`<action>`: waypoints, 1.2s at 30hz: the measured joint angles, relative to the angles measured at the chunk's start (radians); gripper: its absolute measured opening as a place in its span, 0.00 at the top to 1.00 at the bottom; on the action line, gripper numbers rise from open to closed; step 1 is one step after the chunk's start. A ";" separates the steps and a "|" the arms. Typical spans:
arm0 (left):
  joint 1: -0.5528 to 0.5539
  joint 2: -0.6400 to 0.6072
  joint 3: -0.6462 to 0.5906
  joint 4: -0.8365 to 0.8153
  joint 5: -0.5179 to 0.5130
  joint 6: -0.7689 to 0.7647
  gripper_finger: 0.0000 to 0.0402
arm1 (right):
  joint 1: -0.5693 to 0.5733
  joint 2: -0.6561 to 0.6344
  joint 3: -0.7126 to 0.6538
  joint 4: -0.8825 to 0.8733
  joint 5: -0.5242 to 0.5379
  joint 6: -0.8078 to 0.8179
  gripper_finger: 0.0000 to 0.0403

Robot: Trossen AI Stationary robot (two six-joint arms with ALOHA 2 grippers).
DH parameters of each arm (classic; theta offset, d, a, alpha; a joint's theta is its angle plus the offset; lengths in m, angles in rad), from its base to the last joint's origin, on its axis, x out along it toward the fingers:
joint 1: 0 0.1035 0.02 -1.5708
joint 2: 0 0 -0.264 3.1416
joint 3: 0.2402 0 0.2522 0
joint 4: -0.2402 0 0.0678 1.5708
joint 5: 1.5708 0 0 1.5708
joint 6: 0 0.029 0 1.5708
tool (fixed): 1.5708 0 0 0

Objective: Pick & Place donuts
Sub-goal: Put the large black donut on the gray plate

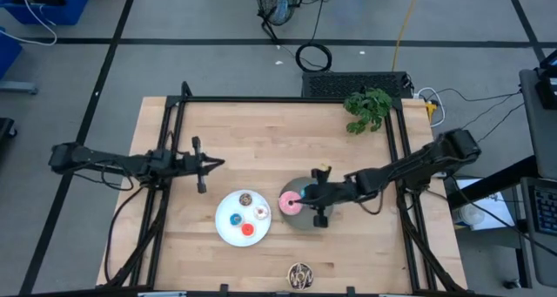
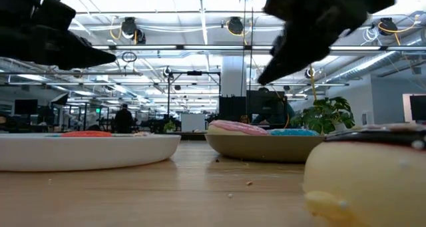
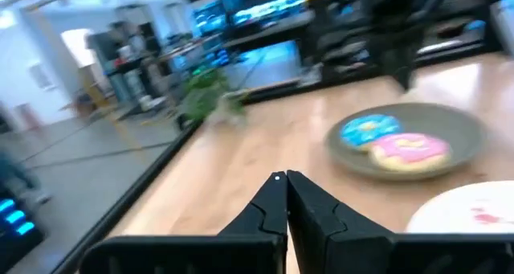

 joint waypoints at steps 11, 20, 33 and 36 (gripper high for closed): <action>0.038 0.000 -0.001 0.030 -0.045 -0.010 0.89 | 0.040 -0.323 -0.229 0.177 -0.001 -0.041 1.00; 0.038 0.000 -0.001 0.042 -0.041 -0.007 0.88 | 0.124 -0.378 -0.238 0.278 0.064 0.031 0.98; 0.038 0.000 -0.001 0.063 -0.032 -0.014 0.95 | 0.338 -0.253 0.049 0.047 0.224 -0.082 0.94; 0.038 0.000 -0.001 0.063 -0.032 -0.035 0.97 | 0.355 -0.199 0.117 -0.012 0.262 -0.065 0.94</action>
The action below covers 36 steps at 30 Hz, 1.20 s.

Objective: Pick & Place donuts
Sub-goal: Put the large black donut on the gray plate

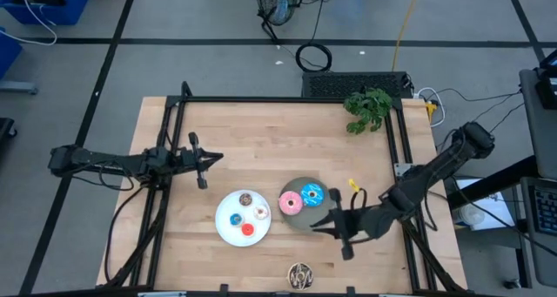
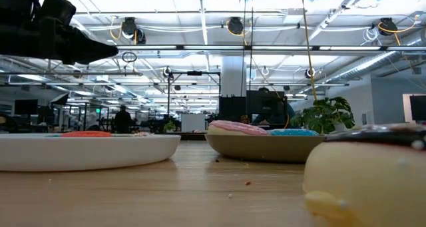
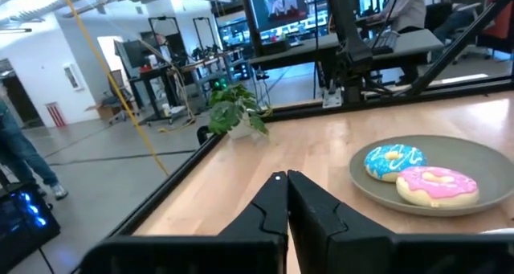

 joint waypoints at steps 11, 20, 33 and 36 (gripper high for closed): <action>0.000 0.000 0.000 -0.001 0.001 -0.025 0.94 | 0.003 0.234 0.304 -0.457 -0.004 0.162 0.94; 0.000 0.000 0.000 -0.001 0.001 -0.025 0.88 | -0.021 0.468 0.563 -0.662 -0.189 0.235 0.96; 0.000 0.000 0.000 -0.011 0.001 -0.033 0.94 | -0.019 0.713 0.800 -0.790 -0.398 0.140 0.96; 0.000 0.000 0.000 -0.015 0.001 -0.040 0.95 | -0.019 0.733 0.801 -0.785 -0.438 0.136 0.92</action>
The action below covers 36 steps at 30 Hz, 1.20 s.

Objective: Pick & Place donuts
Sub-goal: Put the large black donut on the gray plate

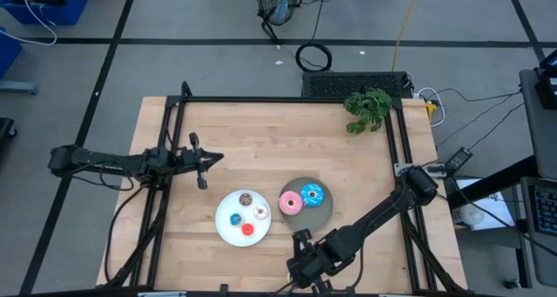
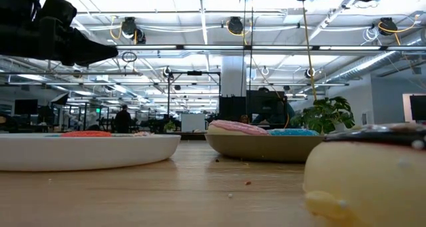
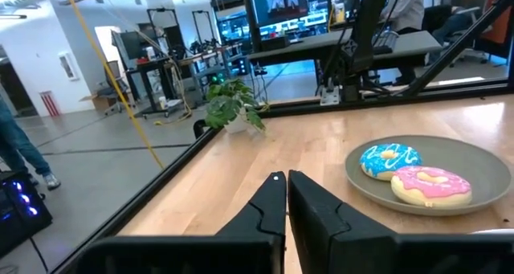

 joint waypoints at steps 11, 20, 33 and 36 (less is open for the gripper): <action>0.000 0.000 0.000 -0.014 0.000 0.016 0.98 | 0.000 0.068 -0.005 0.101 0.059 -0.019 0.53; 0.000 0.000 0.000 -0.018 0.000 0.013 0.91 | 0.014 0.057 -0.127 0.256 0.070 0.012 0.35; 0.000 0.000 0.000 -0.017 0.000 0.013 0.90 | 0.012 0.057 -0.203 0.300 0.068 0.011 0.33; 0.000 0.000 0.000 -0.017 0.000 0.013 0.90 | 0.011 0.057 -0.217 0.320 0.068 0.018 0.33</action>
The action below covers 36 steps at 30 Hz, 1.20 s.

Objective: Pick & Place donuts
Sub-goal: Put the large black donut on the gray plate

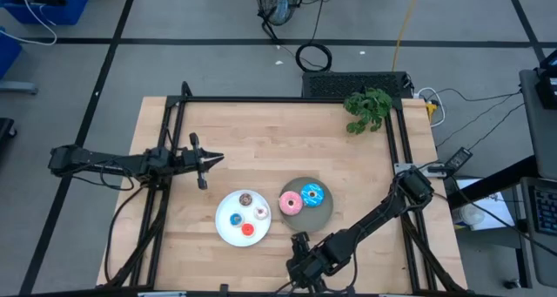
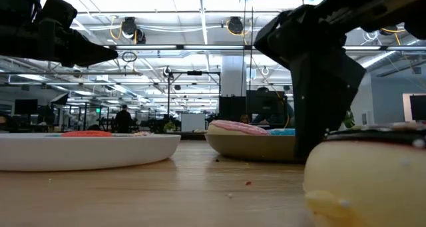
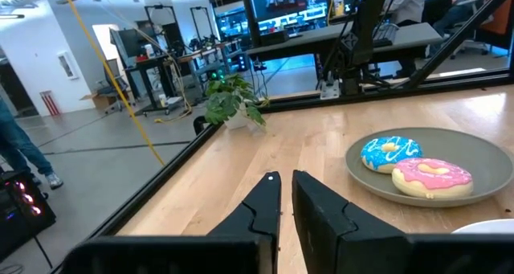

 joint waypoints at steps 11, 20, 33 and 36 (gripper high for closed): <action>0.000 0.000 0.000 0.002 0.000 -0.001 0.90 | -0.021 -0.004 -0.101 0.096 -0.020 0.082 0.42; 0.000 0.000 0.000 0.002 0.000 -0.001 0.90 | -0.031 -0.005 -0.112 0.094 -0.074 0.126 0.64; 0.000 0.000 0.000 0.002 0.000 0.000 0.90 | -0.051 -0.083 -0.117 0.022 -0.104 0.137 0.95; 0.000 0.000 0.000 0.002 0.000 0.003 0.90 | -0.051 -0.141 -0.116 -0.072 -0.073 0.164 0.97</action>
